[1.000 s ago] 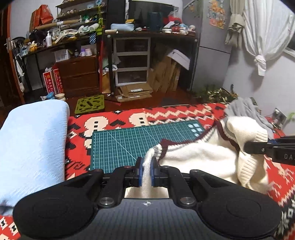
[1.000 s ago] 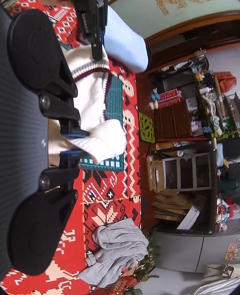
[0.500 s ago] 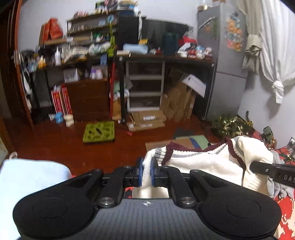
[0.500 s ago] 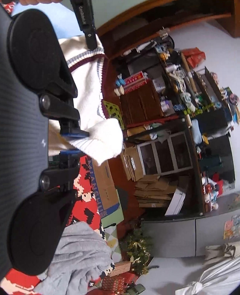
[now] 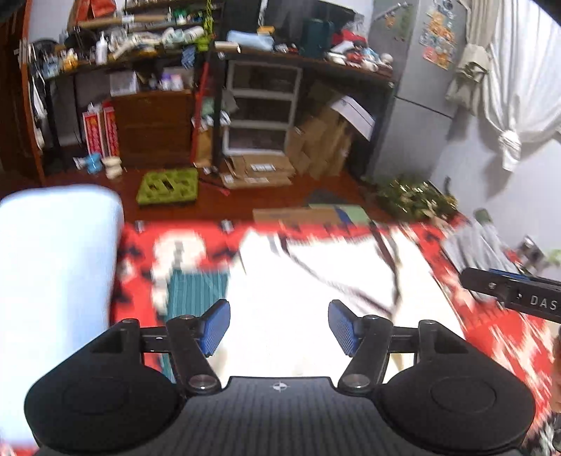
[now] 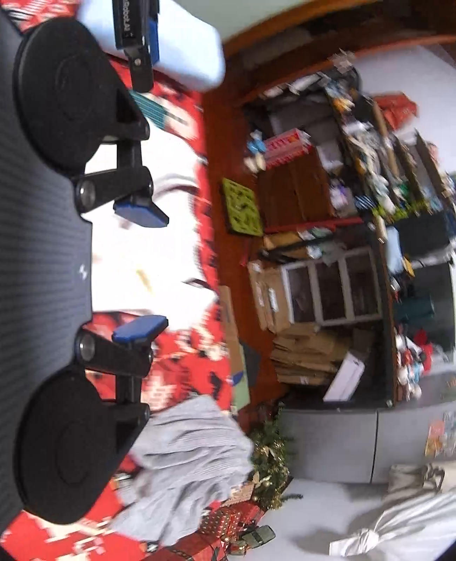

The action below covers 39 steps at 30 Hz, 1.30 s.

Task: Fold clothes
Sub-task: 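Lay the vest flat on the cutting mat and open both tools, then grasp the vest hem with both tools and pull it straight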

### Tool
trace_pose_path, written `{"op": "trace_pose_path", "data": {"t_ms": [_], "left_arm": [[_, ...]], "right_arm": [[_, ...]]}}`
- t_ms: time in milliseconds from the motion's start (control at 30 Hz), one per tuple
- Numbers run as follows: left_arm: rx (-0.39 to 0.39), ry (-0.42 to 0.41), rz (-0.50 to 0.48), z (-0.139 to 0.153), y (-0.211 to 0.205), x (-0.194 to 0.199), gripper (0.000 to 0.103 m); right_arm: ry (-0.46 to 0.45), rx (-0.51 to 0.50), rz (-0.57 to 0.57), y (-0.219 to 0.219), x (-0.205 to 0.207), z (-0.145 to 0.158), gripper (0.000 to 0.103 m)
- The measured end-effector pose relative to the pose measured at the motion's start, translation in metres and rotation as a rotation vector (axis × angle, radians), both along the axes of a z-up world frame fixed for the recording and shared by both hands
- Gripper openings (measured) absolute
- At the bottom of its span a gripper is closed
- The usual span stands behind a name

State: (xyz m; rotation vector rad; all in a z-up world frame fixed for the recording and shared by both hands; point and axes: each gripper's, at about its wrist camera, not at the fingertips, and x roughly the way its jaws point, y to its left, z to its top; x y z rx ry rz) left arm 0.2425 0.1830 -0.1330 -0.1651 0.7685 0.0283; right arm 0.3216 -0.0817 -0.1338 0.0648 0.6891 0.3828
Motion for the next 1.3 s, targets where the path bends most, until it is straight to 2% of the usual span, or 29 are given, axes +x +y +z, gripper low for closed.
{"op": "trace_pose_path", "data": {"t_ms": [133, 300, 333, 400, 433, 533, 600, 667, 767, 967, 1067, 1133, 1233, 1300], "left_arm": [[-0.081, 0.053, -0.003, -0.014, -0.009, -0.056, 0.064], [-0.209, 0.100, 0.064, -0.035, -0.016, -0.126, 0.061], [-0.236, 0.108, 0.070, -0.039, -0.017, -0.137, 0.058], [-0.269, 0.116, 0.066, -0.044, -0.020, -0.158, 0.044], [-0.268, 0.113, 0.067, -0.045, -0.022, -0.168, 0.031], [-0.251, 0.105, 0.060, -0.051, -0.030, -0.192, 0.020], [-0.241, 0.112, 0.046, -0.057, -0.035, -0.203, 0.011], [-0.228, 0.120, 0.041, -0.065, -0.040, -0.213, 0.010], [-0.215, 0.132, 0.052, -0.076, -0.042, -0.224, 0.007], [-0.226, 0.120, 0.066, -0.075, -0.036, -0.230, 0.008], [-0.250, 0.130, 0.079, -0.074, -0.032, -0.232, 0.008], [-0.267, 0.136, 0.085, -0.075, -0.029, -0.235, 0.008], [-0.279, 0.141, 0.098, -0.073, -0.025, -0.241, 0.008], [-0.283, 0.138, 0.113, -0.071, -0.022, -0.246, 0.010]], "right_arm": [[0.051, -0.032, 0.099, 0.003, -0.069, -0.008, 0.059], [0.129, -0.036, 0.159, 0.004, -0.156, -0.026, 0.057], [0.144, -0.031, 0.168, 0.002, -0.172, -0.029, 0.053], [0.144, -0.030, 0.188, 0.000, -0.205, -0.034, 0.028], [0.133, -0.042, 0.197, 0.000, -0.219, -0.037, 0.024], [0.113, -0.058, 0.221, -0.001, -0.248, -0.043, 0.020], [0.114, -0.057, 0.221, -0.002, -0.256, -0.046, 0.017], [0.118, -0.055, 0.221, -0.005, -0.265, -0.051, 0.013], [0.120, -0.062, 0.224, -0.011, -0.275, -0.058, 0.012], [0.115, -0.085, 0.219, -0.021, -0.281, -0.063, 0.011], [0.084, -0.098, 0.248, -0.016, -0.290, -0.052, 0.016], [0.068, -0.104, 0.275, -0.011, -0.298, -0.045, 0.016], [0.072, -0.137, 0.322, 0.003, -0.306, -0.047, 0.016], [0.082, -0.161, 0.353, 0.013, -0.308, -0.050, 0.022]]}}
